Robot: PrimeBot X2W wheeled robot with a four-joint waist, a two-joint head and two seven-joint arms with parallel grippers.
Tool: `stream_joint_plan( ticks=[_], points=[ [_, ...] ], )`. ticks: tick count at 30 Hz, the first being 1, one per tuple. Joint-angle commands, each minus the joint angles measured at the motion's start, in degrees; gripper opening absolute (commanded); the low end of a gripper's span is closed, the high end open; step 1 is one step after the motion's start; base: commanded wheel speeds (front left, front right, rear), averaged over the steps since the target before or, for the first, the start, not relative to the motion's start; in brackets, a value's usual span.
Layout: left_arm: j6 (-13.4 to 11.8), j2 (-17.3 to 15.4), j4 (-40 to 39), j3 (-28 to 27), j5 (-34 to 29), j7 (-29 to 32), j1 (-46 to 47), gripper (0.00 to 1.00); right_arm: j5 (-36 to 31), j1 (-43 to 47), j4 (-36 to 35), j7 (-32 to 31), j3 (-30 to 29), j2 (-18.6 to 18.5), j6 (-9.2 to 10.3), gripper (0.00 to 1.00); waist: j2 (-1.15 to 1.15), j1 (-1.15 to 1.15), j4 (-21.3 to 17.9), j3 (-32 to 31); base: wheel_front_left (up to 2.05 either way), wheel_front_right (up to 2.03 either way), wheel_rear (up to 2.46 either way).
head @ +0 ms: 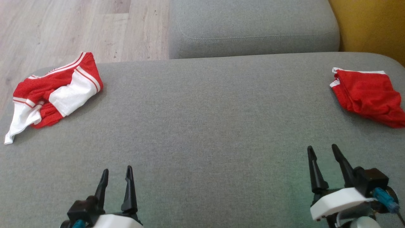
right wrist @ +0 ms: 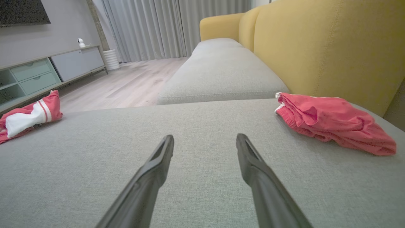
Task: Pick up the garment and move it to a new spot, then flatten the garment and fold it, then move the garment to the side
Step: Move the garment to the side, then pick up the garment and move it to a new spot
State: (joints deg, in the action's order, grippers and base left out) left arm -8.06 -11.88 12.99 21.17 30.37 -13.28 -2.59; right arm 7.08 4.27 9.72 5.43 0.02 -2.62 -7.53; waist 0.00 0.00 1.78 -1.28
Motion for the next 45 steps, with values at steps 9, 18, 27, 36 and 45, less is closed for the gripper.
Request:
stream_joint_plan(
  ticks=[9, 18, 27, 36, 45],
  points=[
    [0.28, 0.03, 0.18, -0.71, -0.13, -1.08, 1.5, 1.0, 1.58, -0.8, -1.67, 1.96, 4.33, -0.27, 0.04, 1.0, 0.0, 0.0, 0.46, -0.58, 0.0, 0.0, 0.0],
    [0.08, -0.07, 0.53, -0.61, -0.08, -1.15, 2.08, 1.0, 1.1, -0.94, -1.03, 2.4, 3.96, -0.26, 0.04, 1.0, 0.0, 0.0, 1.33, -0.42, 0.0, 0.0, 0.0],
    [0.24, -0.16, 0.5, 0.12, -0.26, -0.92, 2.8, 1.0, 0.59, -1.11, -1.24, 2.39, 4.23, -0.26, 0.04, 1.0, 0.0, 0.0, 4.96, -0.19, 0.0, 0.0, 0.0],
    [-0.21, -1.45, -0.63, 0.0, -0.69, -0.25, 3.71, 1.0, 1.74, -1.4, -1.32, 2.75, 5.04, -0.26, 0.04, 1.0, 0.0, 0.0, 18.71, 0.5, 0.0, 0.0, 0.0],
    [-1.37, -2.86, -2.62, -1.87, 0.2, -0.19, 2.53, 1.0, 2.08, -2.31, -0.49, 2.88, 7.07, -0.26, 0.04, 1.0, 0.0, 0.0, 28.22, 1.23, 0.0, 0.0, 0.0]
  ],
)
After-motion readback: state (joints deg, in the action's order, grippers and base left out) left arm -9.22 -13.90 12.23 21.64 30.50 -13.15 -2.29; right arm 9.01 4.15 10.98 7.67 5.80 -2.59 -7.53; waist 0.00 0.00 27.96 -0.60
